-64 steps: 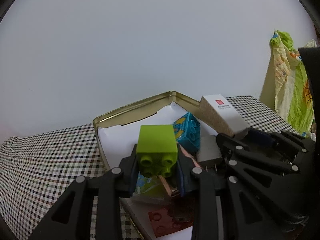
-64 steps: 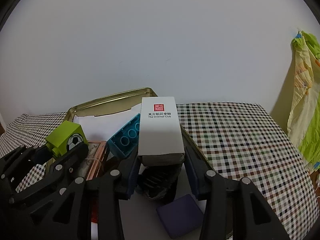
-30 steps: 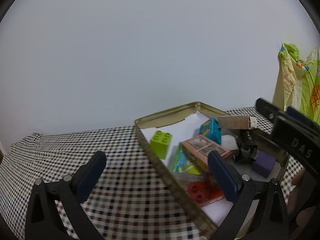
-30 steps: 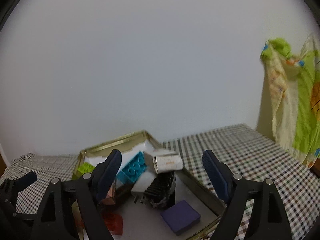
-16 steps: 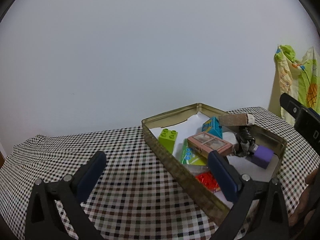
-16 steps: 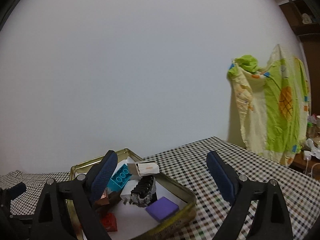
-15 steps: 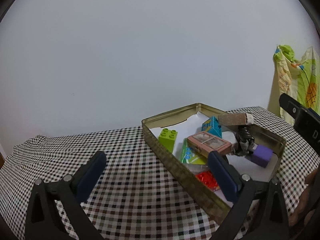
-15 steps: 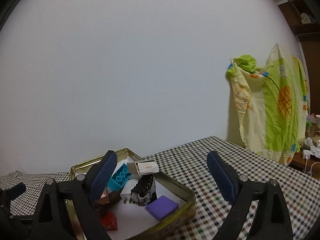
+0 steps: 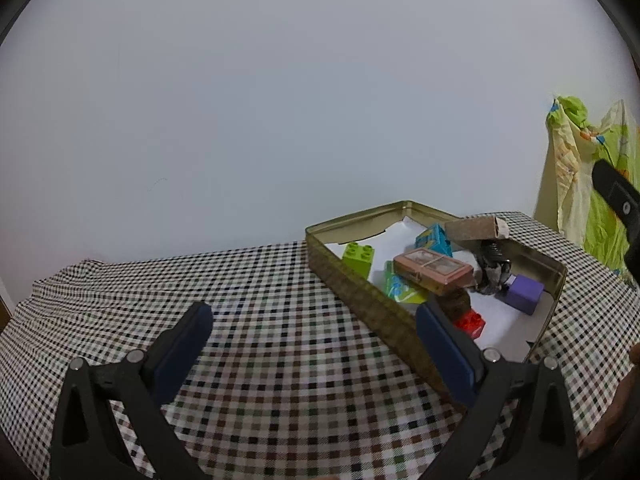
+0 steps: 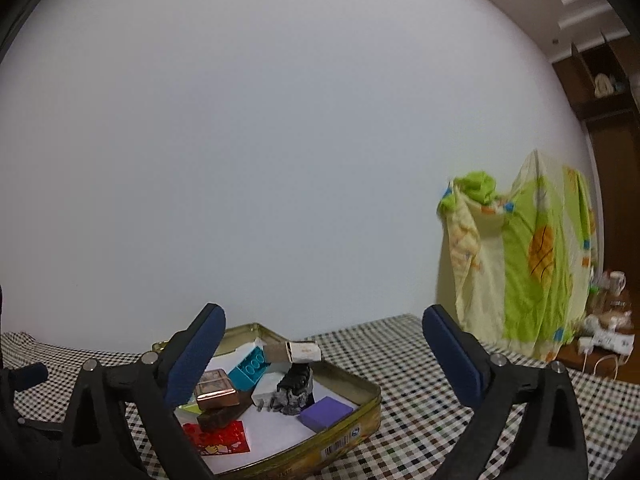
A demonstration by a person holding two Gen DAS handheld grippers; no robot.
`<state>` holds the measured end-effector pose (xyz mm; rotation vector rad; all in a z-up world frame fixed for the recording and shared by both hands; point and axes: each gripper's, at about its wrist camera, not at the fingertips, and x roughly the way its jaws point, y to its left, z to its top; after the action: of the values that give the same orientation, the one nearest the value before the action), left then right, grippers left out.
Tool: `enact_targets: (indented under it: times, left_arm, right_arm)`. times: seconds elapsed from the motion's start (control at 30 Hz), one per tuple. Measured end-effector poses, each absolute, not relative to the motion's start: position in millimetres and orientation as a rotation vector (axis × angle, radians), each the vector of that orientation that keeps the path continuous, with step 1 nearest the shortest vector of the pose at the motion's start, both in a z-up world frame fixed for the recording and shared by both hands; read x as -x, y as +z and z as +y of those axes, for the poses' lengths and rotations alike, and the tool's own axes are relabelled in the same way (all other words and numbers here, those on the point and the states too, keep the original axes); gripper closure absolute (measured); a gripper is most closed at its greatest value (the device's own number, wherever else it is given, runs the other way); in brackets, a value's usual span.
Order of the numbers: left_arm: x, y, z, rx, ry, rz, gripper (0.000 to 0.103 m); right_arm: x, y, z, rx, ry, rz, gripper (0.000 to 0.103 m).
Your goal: Organize rigid objects
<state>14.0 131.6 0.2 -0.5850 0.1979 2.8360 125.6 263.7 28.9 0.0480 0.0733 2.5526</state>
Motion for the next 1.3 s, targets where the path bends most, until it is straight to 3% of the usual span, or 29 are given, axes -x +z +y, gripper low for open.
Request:
enact_targets:
  times: [1.3]
  left_arm:
    - [-19.5,1.9,118.7,0.576,2.850,0.165,0.000]
  right_arm:
    - [-124.8,25.7,243.8,-0.025,2.560,0.079,0.001]
